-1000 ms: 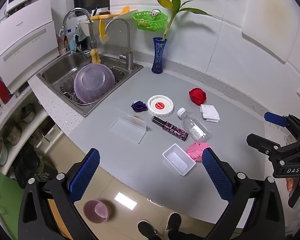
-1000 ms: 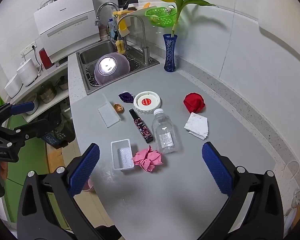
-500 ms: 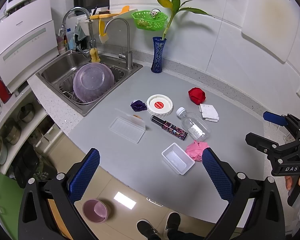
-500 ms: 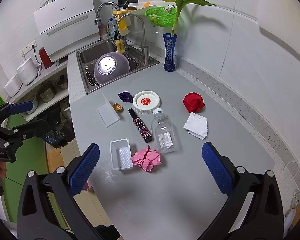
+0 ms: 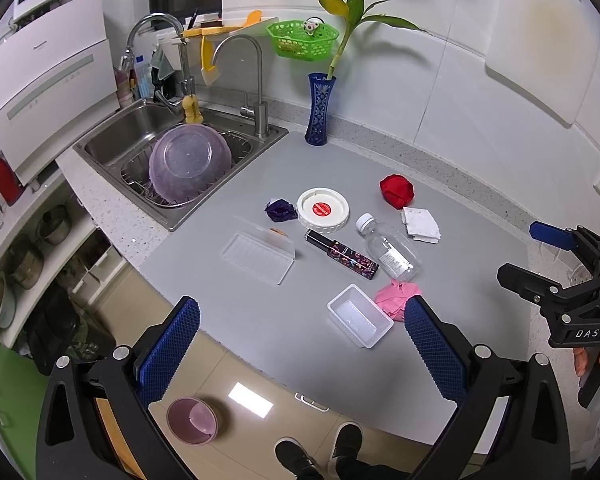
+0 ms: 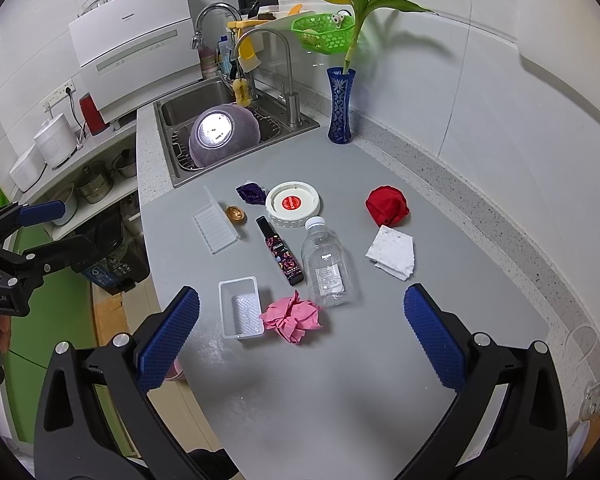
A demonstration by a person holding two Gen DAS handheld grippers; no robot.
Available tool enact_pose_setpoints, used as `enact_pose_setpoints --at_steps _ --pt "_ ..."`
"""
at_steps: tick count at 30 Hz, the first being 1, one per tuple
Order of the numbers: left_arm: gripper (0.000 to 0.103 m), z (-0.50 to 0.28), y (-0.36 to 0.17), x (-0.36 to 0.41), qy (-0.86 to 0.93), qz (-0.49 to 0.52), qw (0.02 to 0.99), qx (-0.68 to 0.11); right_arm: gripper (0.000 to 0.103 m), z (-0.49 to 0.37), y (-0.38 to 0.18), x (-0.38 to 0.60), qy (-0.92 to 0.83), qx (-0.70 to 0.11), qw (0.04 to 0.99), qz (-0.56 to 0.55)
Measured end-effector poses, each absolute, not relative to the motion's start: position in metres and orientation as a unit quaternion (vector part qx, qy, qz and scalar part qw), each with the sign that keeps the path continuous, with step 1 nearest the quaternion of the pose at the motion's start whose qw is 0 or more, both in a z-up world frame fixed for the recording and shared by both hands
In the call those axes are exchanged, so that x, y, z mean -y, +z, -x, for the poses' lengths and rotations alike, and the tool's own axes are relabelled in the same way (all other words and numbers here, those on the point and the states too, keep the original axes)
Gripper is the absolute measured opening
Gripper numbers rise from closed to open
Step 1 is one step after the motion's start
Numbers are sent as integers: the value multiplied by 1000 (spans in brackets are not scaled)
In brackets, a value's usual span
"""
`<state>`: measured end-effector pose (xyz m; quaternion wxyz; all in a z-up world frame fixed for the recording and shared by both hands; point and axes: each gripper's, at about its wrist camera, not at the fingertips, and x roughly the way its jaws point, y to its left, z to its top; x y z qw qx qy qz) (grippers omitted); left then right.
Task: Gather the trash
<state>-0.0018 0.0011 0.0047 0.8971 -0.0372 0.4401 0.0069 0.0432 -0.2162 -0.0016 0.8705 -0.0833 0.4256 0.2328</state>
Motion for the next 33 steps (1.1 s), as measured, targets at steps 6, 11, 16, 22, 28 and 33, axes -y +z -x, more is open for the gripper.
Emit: enact_pose_setpoints --at_steps 6,11,16,22,28,33 --pt "98 3 4 -5 2 35 897 -440 100 -46 0 221 234 -425 870 90" --pt "98 2 4 -5 5 34 898 -440 100 -46 3 222 233 -424 871 90" --pt "98 1 5 -6 4 33 898 -440 100 -46 3 224 233 -424 870 91" --pt "98 1 5 -7 5 34 897 -440 100 -45 3 223 233 -424 870 91" --pt "98 1 5 -6 4 35 897 -440 100 -45 2 223 232 -426 870 91" --pt "98 -1 5 -5 2 33 897 -441 100 -45 2 223 232 -426 870 92"
